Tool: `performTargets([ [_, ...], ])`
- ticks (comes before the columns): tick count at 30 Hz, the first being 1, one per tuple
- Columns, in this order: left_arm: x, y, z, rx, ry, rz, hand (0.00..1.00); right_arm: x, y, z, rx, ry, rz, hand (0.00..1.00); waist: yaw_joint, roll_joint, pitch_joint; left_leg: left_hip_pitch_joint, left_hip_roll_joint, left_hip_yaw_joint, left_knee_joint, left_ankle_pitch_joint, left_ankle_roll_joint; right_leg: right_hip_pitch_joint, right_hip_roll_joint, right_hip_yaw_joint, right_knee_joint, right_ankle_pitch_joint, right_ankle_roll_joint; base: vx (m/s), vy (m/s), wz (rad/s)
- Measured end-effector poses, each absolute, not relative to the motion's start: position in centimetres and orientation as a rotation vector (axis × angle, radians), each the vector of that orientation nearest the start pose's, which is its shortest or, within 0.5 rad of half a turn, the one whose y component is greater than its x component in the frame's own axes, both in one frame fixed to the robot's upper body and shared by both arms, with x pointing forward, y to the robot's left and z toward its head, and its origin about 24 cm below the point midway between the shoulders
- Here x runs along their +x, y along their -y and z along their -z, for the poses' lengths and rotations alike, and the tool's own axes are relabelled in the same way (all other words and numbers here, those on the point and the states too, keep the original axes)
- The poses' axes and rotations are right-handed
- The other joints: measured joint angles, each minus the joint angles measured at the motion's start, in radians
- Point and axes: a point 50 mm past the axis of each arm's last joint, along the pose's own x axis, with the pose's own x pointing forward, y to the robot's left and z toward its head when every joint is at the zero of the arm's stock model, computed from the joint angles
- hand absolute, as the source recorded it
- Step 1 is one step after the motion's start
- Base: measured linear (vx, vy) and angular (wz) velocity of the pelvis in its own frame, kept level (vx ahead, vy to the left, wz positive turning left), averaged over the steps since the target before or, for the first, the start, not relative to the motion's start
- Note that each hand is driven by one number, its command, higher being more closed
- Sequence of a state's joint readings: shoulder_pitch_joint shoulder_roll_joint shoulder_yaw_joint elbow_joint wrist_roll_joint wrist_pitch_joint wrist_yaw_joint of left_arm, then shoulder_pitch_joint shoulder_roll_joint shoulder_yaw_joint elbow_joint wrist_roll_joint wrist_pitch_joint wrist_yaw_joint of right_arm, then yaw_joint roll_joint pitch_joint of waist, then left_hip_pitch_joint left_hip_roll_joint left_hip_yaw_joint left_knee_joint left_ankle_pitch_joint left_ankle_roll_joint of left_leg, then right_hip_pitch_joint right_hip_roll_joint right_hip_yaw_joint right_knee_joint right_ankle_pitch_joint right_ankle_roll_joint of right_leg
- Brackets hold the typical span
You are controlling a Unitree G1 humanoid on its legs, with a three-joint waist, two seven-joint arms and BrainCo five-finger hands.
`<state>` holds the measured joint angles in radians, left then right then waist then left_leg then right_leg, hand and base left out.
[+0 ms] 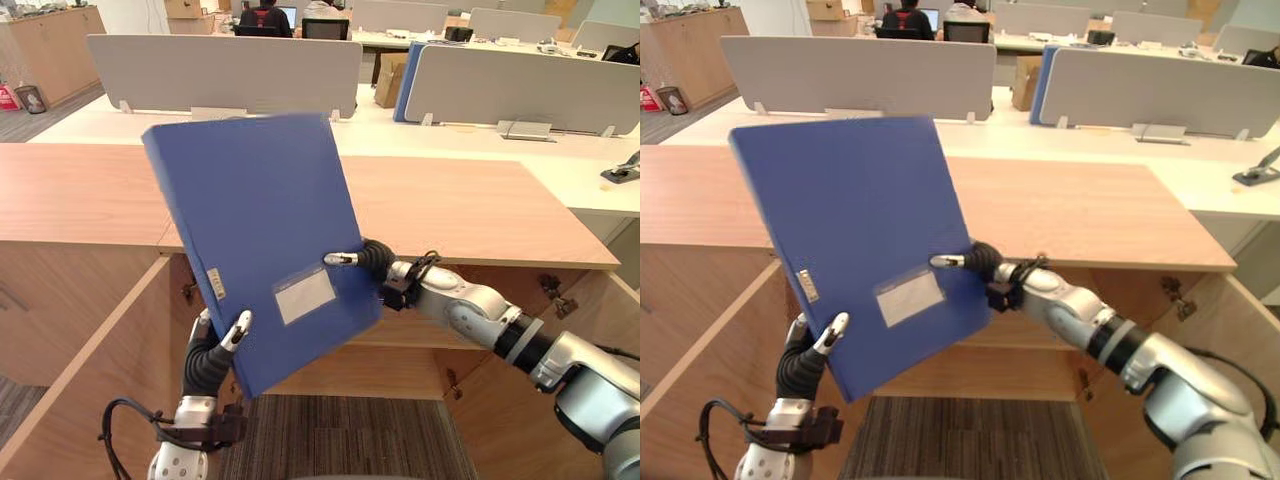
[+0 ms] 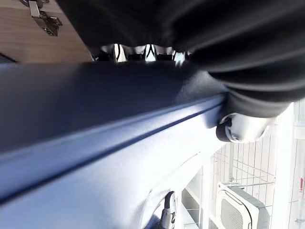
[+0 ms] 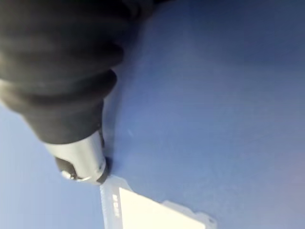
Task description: Walk over to the cabinet, pick up the folder, carry it to the office cabinet, place the folder inside the office cabinet, then close the office cabinet door
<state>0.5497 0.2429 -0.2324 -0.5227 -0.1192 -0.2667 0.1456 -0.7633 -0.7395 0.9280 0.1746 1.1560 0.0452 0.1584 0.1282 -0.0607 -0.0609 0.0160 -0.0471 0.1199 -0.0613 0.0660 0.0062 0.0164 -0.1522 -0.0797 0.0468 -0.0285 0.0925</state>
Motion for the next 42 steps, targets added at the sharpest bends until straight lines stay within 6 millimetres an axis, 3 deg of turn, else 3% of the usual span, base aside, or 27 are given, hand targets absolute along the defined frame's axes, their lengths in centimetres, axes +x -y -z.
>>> performTargets([
  [1,14.3,-15.1,-7.9,-0.030,0.205,0.030,0.00,31.7,10.2,-11.3,0.046,-0.200,-0.824,1.00,0.001,0.000,0.000,0.000,0.000,0.000,0.001,0.000,0.000,0.000,0.000,0.000,0.000,0.000,0.000,0.00,0.000,0.00],
  [6,13.9,-15.0,-7.6,-0.021,0.178,0.065,0.00,31.7,10.7,-11.6,0.035,-0.190,-0.834,1.00,0.000,0.002,0.001,-0.016,0.004,0.000,0.025,-0.011,-0.005,-0.008,-0.002,0.000,0.007,0.000,0.000,0.00,0.000,0.00],
  [9,13.8,-14.5,-7.0,-0.120,0.136,0.131,0.00,31.8,10.8,-12.4,0.024,-0.148,-0.842,1.00,-0.005,0.008,0.002,-0.024,0.005,0.001,0.037,-0.014,-0.007,-0.015,-0.003,0.001,0.011,0.000,0.000,0.00,0.000,0.00],
  [12,13.8,-13.8,-4.9,-0.331,0.026,0.218,0.00,31.5,11.3,-12.7,0.030,-0.102,-0.834,1.00,-0.008,0.013,0.001,-0.034,0.004,0.001,0.054,-0.019,-0.009,-0.021,-0.004,0.002,0.013,0.000,0.000,0.00,0.000,0.00],
  [14,13.9,-13.9,-2.0,-0.460,-0.106,0.252,0.00,30.8,11.6,-12.0,0.082,-0.095,-0.820,1.00,-0.015,0.018,-0.003,-0.039,0.010,0.003,0.062,-0.024,-0.014,-0.021,-0.002,0.002,0.009,0.000,-0.001,0.00,0.002,-0.02],
  [18,13.7,-14.2,2.2,-0.532,-0.303,0.253,0.00,29.6,12.0,-10.0,0.179,-0.112,-0.771,1.00,-0.039,0.021,-0.006,-0.040,0.016,0.010,0.062,-0.024,-0.013,-0.020,0.005,0.008,-0.008,0.008,-0.007,0.01,0.001,-0.08],
  [20,12.9,-14.2,4.7,-0.532,-0.426,0.254,0.00,29.5,12.9,-9.9,0.247,-0.079,-0.711,1.00,-0.061,0.021,-0.006,-0.040,0.019,0.011,0.062,-0.020,-0.008,-0.019,0.009,0.012,-0.017,0.014,-0.006,0.03,0.002,-0.09],
  [23,11.4,-14.7,7.9,-0.528,-0.594,0.189,0.00,30.1,14.2,-11.4,0.303,0.020,-0.641,1.00,-0.069,0.021,-0.006,-0.040,0.022,0.015,0.061,-0.020,-0.008,-0.017,0.014,0.024,-0.033,0.025,-0.005,0.03,0.005,-0.12],
  [25,9.8,-15.3,10.1,-0.513,-0.724,0.134,0.00,30.6,15.7,-13.4,0.387,0.145,-0.558,1.00,-0.077,0.021,-0.006,-0.035,0.024,0.017,0.056,-0.020,-0.008,-0.016,0.017,0.030,-0.040,0.029,-0.006,0.03,0.005,-0.13],
  [29,8.6,-15.9,11.2,-0.449,-0.787,0.096,0.00,30.9,18.3,-15.8,0.343,0.301,-0.402,1.00,-0.083,0.020,-0.006,-0.020,0.024,0.025,0.043,-0.020,-0.008,-0.010,0.016,0.033,-0.042,0.029,-0.006,0.02,0.011,-0.07],
  [31,8.0,-16.3,11.9,-0.439,-0.819,0.050,0.00,30.7,19.1,-16.0,0.290,0.325,-0.343,1.00,-0.085,0.019,-0.011,-0.008,0.024,0.033,0.031,-0.020,-0.008,-0.007,0.017,0.042,-0.044,0.029,-0.006,0.02,0.018,-0.12],
  [35,6.6,-18.7,13.7,-0.411,-0.904,-0.119,0.00,30.6,20.0,-16.2,0.196,0.372,-0.240,1.00,-0.092,0.018,-0.010,-0.008,0.017,0.033,0.030,-0.020,-0.008,-0.007,0.017,0.054,-0.052,0.032,-0.003,0.01,0.017,-0.03],
  [38,4.7,-21.2,15.1,-0.402,-0.987,-0.326,0.00,29.7,20.5,-18.0,0.143,0.501,-0.122,1.00,-0.100,0.016,-0.009,-0.004,0.018,0.037,0.020,-0.020,-0.008,-0.008,0.018,0.056,-0.056,0.033,-0.003,0.02,0.009,-0.04],
  [42,1.9,-22.8,15.9,-0.324,-1.106,-0.444,0.00,28.1,19.1,-20.5,-0.007,0.681,-0.072,1.00,-0.112,0.011,-0.007,0.006,0.018,0.038,0.009,-0.020,-0.008,-0.002,0.018,0.056,-0.060,0.033,-0.003,0.04,0.010,-0.05],
])
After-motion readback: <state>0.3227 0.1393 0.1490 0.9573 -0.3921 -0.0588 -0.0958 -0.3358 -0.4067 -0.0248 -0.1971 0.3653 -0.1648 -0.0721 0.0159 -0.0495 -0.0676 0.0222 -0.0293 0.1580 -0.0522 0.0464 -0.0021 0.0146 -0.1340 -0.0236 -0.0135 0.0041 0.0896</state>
